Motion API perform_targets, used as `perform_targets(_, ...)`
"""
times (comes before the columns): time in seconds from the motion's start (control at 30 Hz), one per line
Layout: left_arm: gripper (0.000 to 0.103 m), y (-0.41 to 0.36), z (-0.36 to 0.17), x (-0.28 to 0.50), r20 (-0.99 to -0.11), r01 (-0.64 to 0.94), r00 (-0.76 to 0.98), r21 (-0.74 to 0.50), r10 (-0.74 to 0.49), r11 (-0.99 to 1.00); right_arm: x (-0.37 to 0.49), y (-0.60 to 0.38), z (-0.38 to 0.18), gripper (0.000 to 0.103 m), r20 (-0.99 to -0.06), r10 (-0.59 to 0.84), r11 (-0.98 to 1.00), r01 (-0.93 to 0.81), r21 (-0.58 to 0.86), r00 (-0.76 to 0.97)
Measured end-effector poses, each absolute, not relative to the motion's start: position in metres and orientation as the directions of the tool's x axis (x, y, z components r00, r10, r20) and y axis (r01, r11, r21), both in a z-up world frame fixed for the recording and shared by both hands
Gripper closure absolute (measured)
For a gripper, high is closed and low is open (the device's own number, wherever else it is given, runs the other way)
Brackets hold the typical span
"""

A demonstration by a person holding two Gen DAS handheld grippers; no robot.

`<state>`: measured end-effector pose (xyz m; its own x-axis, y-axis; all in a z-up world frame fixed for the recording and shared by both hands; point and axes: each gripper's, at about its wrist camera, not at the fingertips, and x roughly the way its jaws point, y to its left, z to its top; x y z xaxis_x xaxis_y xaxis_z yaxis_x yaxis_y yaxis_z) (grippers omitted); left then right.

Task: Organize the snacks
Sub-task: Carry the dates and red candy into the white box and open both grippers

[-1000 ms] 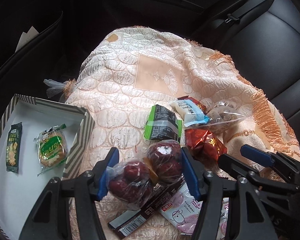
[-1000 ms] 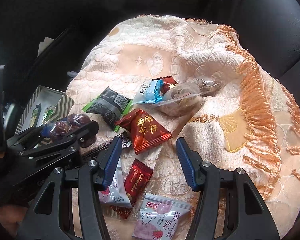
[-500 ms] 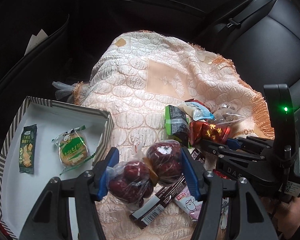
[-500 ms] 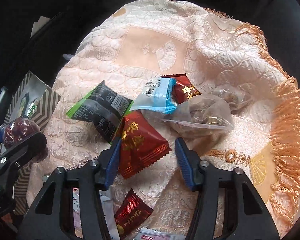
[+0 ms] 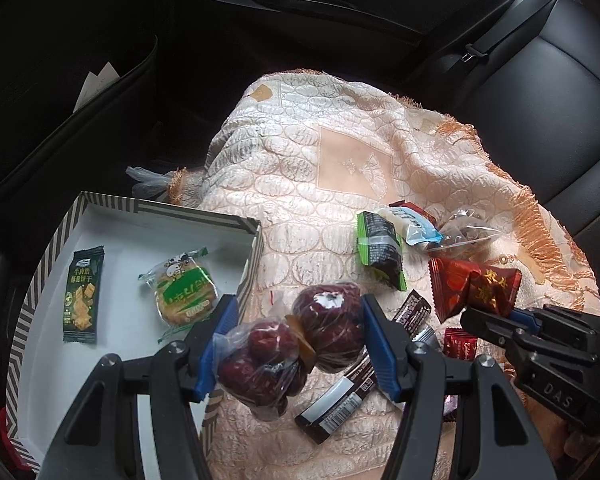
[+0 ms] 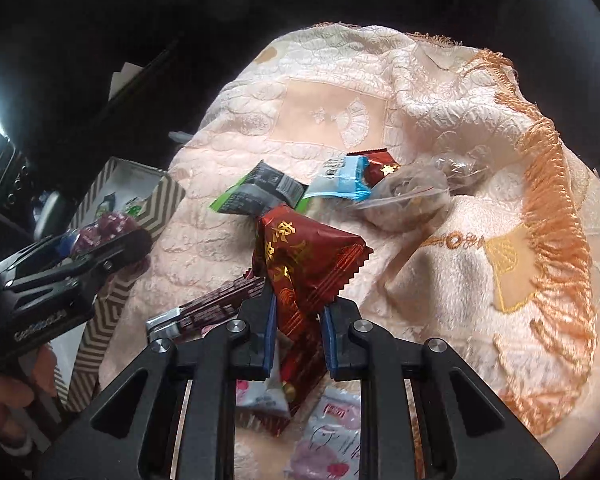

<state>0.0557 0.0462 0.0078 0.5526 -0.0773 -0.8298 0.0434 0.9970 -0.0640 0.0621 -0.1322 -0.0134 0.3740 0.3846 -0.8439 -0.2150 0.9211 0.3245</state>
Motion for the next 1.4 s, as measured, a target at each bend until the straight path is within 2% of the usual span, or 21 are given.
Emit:
perform_targets(0.47, 0.039, 0.095, 0.012, 0.045, -0.829, -0.016, 0.560, -0.024, -0.011, 1.000, 0.038, -0.072, 0.008, 0.085, -0.823, 0.462, 0.872, -0.340, 0.353, 0.331)
perform_targets(0.8, 0.039, 0.164, 0.000, 0.048, -0.842, -0.142, 0.531, 0.019, 0.093, 0.990, 0.054, -0.003, 0.016, 0.085, -0.815, 0.506, 0.825, -0.435, 0.361, 0.282)
perform_targets(1.13, 0.039, 0.203, -0.025, 0.049, -0.861, -0.221, 0.486, 0.047, 0.152, 0.974, 0.063, 0.070, 0.003, 0.085, -0.844, 0.503, 0.777, -0.527, 0.345, 0.189)
perform_targets(1.4, 0.038, 0.213, -0.037, 0.049, -0.870, -0.254, 0.461, 0.058, 0.174, 0.965, 0.051, 0.093, -0.017, 0.085, -0.868, 0.476, 0.760, -0.562, 0.326, 0.139)
